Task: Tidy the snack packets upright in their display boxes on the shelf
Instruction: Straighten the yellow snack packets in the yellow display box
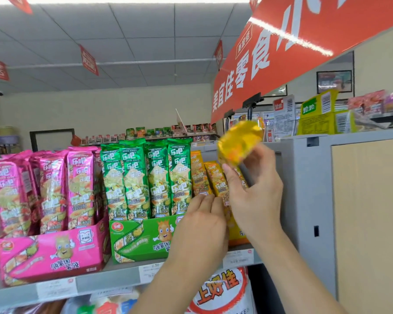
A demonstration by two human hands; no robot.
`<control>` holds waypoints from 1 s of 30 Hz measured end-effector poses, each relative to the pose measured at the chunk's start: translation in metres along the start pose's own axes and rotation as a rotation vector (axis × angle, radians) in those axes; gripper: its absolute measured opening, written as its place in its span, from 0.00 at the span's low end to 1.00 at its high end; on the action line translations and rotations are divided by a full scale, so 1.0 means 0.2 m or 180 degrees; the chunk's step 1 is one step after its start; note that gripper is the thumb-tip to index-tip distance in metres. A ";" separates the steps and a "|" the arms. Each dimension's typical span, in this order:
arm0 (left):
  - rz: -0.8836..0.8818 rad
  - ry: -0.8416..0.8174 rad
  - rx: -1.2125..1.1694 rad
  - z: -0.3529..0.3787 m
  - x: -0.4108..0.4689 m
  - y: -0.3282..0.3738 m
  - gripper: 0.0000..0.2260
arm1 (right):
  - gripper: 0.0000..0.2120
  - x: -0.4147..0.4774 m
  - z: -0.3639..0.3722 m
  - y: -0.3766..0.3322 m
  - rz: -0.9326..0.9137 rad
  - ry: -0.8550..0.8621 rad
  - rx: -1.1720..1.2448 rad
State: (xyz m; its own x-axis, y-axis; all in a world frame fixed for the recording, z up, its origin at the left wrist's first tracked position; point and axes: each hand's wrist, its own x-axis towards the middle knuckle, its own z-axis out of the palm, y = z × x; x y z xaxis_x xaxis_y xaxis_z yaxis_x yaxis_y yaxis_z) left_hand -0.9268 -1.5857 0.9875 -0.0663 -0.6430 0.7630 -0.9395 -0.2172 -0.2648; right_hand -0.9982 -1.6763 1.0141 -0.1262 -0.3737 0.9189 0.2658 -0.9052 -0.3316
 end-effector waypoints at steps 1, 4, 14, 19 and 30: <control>-0.0125 0.0166 -0.0300 -0.01 -0.03 0.00 0.10 | 0.15 -0.02 -0.02 -0.02 0.0060 0.0134 0.0033; -0.0637 0.0780 -0.1359 -0.05 -0.13 0.03 0.10 | 0.10 -0.07 -0.07 -0.11 0.0271 0.0297 0.0479; -0.1012 0.1190 -0.2538 -0.19 -0.31 0.14 0.17 | 0.14 -0.22 -0.25 -0.36 0.0811 -0.0045 0.1246; -0.1415 0.1142 -0.3262 -0.19 -0.37 0.21 0.15 | 0.12 -0.28 -0.33 -0.42 0.1104 -0.0377 0.1534; -0.1735 -0.0561 -0.7116 -0.27 -0.56 0.40 0.28 | 0.20 -0.34 -0.55 -0.51 0.2379 -0.1429 0.2274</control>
State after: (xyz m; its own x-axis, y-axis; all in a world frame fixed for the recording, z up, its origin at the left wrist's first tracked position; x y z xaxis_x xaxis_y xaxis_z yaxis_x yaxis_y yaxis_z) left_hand -1.0127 -1.4918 0.9130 0.1360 -0.8881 0.4390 0.3715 0.4565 0.8085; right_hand -1.1215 -1.5798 0.9617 0.6108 -0.5365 0.5823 0.6349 -0.1076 -0.7651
